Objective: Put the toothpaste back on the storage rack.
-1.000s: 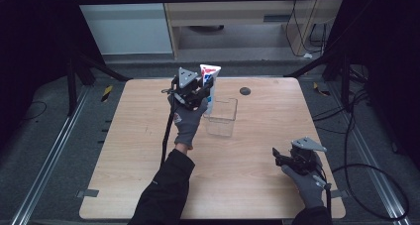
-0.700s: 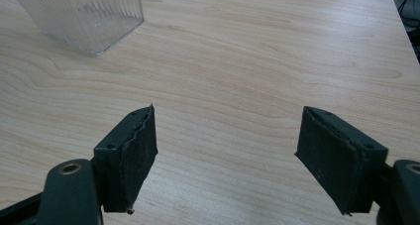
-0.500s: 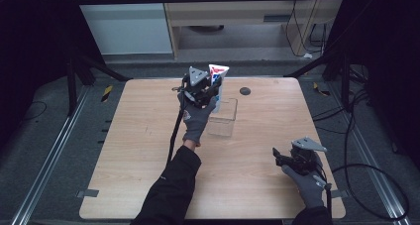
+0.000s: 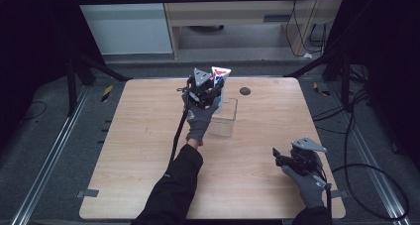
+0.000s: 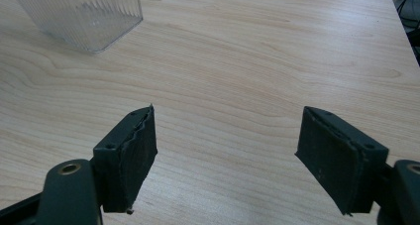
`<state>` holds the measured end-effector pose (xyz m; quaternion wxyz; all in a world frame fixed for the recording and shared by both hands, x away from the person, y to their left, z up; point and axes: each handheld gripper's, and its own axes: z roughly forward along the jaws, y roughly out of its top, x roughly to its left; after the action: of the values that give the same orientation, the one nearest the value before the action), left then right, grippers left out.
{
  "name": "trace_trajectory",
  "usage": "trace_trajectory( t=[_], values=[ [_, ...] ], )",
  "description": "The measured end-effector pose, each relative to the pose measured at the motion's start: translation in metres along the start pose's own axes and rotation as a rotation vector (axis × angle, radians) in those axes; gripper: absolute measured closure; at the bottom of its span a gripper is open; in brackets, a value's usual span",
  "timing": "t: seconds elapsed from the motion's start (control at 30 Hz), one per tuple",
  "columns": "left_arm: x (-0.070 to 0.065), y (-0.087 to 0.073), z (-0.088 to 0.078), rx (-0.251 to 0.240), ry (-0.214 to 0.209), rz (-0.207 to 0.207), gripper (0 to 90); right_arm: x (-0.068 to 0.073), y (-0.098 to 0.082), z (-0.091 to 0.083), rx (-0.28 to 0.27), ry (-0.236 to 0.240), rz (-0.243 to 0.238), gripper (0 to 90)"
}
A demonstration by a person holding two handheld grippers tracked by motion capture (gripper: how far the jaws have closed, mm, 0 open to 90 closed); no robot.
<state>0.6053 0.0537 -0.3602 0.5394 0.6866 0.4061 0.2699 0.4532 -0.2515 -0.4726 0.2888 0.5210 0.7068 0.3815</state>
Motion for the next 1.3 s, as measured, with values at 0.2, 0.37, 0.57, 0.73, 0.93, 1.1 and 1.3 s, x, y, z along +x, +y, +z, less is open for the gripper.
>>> trace_trajectory(
  t=[0.2, 0.37, 0.57, 0.73, 0.93, 1.1, 1.3],
  values=[
    [-0.002, -0.008, 0.007, 0.020, -0.001, 0.000, 72.8, 0.000, 0.000, 0.000, 0.000, 0.002, 0.002, 22.9],
    [-0.003, -0.018, 0.014, 0.048, -0.010, 0.000, 72.8, 0.001, 0.000, 0.001, -0.001, 0.002, -0.004, 22.9],
    [-0.004, -0.024, 0.018, 0.061, -0.013, -0.005, 72.8, 0.000, -0.001, 0.001, -0.001, 0.002, -0.007, 22.9],
    [-0.005, -0.029, 0.021, 0.074, -0.007, 0.011, 72.7, 0.001, 0.000, 0.001, -0.001, 0.002, -0.007, 22.9],
    [-0.007, -0.038, 0.024, 0.080, -0.016, 0.003, 72.7, 0.001, 0.000, 0.001, 0.002, 0.004, -0.006, 22.9],
    [-0.007, -0.046, 0.027, 0.088, -0.020, 0.009, 72.4, 0.001, 0.000, 0.001, -0.001, 0.000, -0.009, 22.9],
    [-0.008, -0.056, 0.030, 0.100, -0.041, 0.008, 72.0, 0.001, 0.000, 0.001, 0.003, 0.003, -0.007, 22.8]
  ],
)
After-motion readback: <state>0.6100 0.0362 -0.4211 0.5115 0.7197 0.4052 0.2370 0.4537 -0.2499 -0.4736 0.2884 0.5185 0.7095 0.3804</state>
